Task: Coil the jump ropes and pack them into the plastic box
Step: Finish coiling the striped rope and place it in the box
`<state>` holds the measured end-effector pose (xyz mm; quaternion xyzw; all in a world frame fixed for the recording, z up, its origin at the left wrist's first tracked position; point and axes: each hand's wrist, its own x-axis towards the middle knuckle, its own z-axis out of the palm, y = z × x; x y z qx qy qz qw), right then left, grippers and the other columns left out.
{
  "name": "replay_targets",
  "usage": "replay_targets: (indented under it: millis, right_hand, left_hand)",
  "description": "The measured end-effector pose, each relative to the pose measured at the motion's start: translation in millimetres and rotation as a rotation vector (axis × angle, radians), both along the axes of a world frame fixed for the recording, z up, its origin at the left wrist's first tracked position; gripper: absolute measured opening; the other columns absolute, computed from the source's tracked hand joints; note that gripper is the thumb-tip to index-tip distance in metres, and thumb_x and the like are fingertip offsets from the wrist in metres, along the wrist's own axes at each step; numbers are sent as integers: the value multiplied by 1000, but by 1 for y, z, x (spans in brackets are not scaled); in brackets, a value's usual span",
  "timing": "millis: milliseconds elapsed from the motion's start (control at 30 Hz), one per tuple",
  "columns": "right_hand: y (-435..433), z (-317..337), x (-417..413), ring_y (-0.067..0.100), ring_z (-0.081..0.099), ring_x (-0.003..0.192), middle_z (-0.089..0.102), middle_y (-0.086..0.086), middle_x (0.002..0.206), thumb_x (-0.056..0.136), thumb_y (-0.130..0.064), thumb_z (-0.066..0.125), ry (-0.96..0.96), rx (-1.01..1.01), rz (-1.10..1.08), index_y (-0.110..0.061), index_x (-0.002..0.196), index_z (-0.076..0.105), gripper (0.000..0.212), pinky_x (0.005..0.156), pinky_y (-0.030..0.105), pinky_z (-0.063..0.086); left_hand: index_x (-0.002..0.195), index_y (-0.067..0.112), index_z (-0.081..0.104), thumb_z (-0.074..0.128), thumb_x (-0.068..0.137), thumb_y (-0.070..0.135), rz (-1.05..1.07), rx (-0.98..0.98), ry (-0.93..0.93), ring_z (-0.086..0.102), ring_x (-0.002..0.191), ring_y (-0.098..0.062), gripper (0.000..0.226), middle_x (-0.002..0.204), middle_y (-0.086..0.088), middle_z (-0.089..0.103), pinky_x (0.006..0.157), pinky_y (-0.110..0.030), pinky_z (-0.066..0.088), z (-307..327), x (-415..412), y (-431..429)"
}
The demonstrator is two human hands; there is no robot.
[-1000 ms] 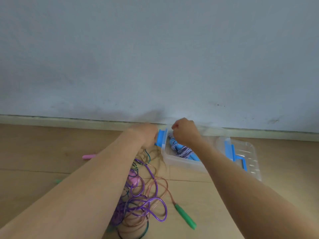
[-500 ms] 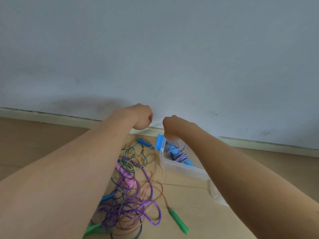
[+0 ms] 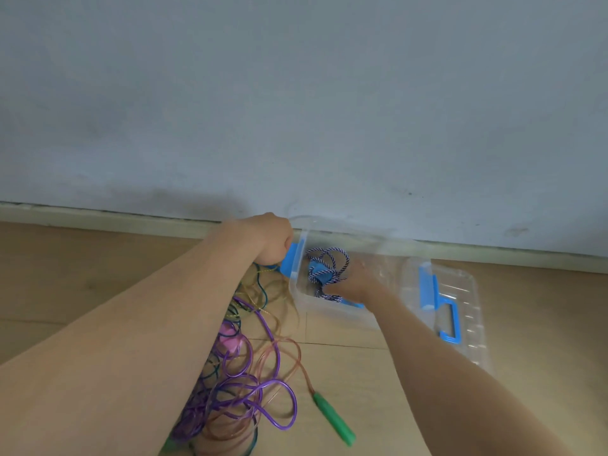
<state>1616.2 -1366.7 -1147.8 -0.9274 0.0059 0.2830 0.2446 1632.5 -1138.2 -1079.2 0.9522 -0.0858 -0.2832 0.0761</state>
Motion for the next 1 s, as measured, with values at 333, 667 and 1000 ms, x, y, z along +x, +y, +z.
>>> replay_targets:
  millis: [333,667,1000]
  right_hand:
    - [1,-17,4,18,62,70,68,0,75,61,-32,75,42,166,-81,-11,91,72,36,64,34,52]
    - [26,104,-4,13,59,67,68,2,79,79,-34,67,-414,609,-264,-16,90,56,23,65,39,54]
    - [89,234,7,26,77,98,78,7,108,94,-34,62,35,689,38,-10,114,69,32,96,50,60]
  left_hand:
    - [126,20,71,43,104,12,75,-140,71,66,109,-23,37,125,-3,69,97,-36,56,10,-3,-18]
    - [114,14,63,53,87,79,524,-590,490,75,104,-31,71,120,-14,73,88,-44,61,80,-6,-20]
    - [113,17,72,68,95,36,757,-1098,150,75,85,-19,27,99,-3,78,86,-43,63,159,-27,35]
